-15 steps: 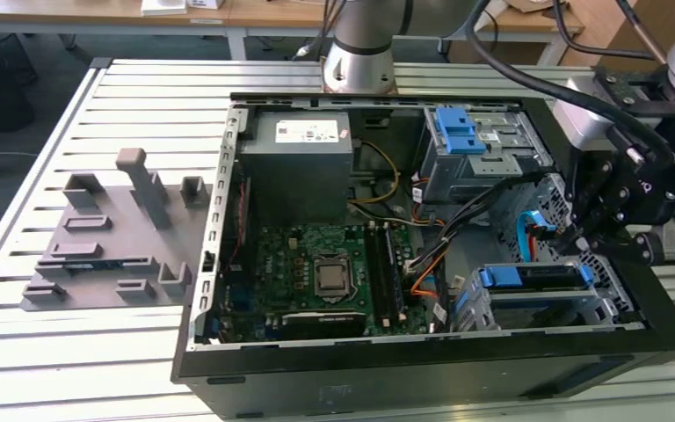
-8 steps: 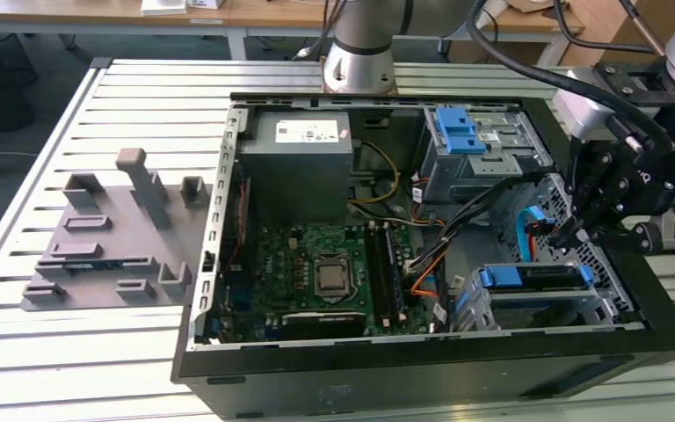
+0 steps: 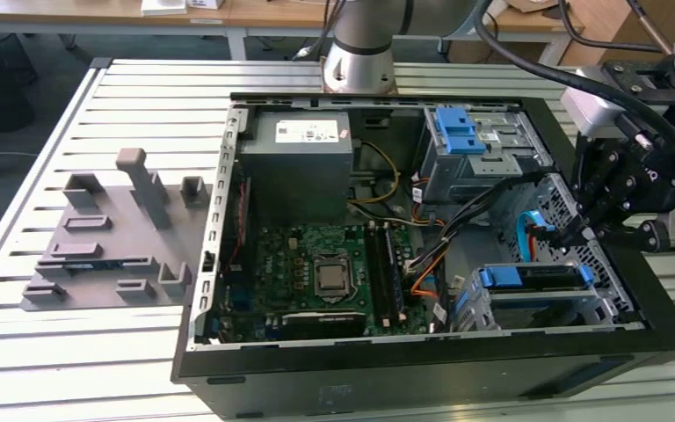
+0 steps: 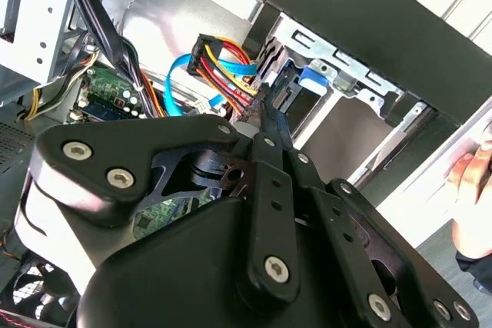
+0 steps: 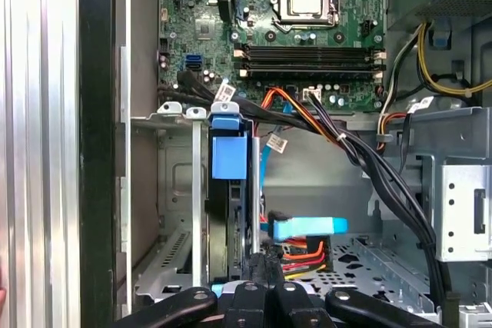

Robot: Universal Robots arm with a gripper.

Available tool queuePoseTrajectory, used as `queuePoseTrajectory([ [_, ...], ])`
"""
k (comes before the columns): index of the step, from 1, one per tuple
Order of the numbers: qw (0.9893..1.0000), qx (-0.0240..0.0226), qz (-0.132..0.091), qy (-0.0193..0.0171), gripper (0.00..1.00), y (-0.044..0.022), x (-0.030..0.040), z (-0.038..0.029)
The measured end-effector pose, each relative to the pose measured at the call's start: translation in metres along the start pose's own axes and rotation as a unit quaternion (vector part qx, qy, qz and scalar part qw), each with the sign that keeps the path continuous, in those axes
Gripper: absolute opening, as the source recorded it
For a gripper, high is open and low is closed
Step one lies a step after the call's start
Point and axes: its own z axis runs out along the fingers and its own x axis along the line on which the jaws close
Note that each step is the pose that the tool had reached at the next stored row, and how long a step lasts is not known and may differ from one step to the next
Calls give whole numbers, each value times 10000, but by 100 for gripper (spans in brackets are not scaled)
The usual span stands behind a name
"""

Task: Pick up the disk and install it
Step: 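Insert the first disk wire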

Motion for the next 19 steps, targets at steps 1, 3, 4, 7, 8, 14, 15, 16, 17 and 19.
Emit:
queuePoseTrajectory([
  [1,10000,0,0,0,11,-8,-1,0],
  [3,10000,0,1,-1,11,-9,-3,1],
  [4,10000,3,3,0,11,-9,-6,0],
  [7,10000,10,5,-1,11,-8,-11,0],
  [8,10000,10,5,-1,11,-8,-12,0],
  [14,10000,10,8,-1,11,-6,-17,0],
  [15,10000,10,11,-1,17,-3,-19,0],
  [16,10000,10,12,-1,17,-2,-22,1],
  [17,10000,11,13,-1,24,-1,-24,1],
  [19,10000,11,15,-2,24,2,-26,3],
])
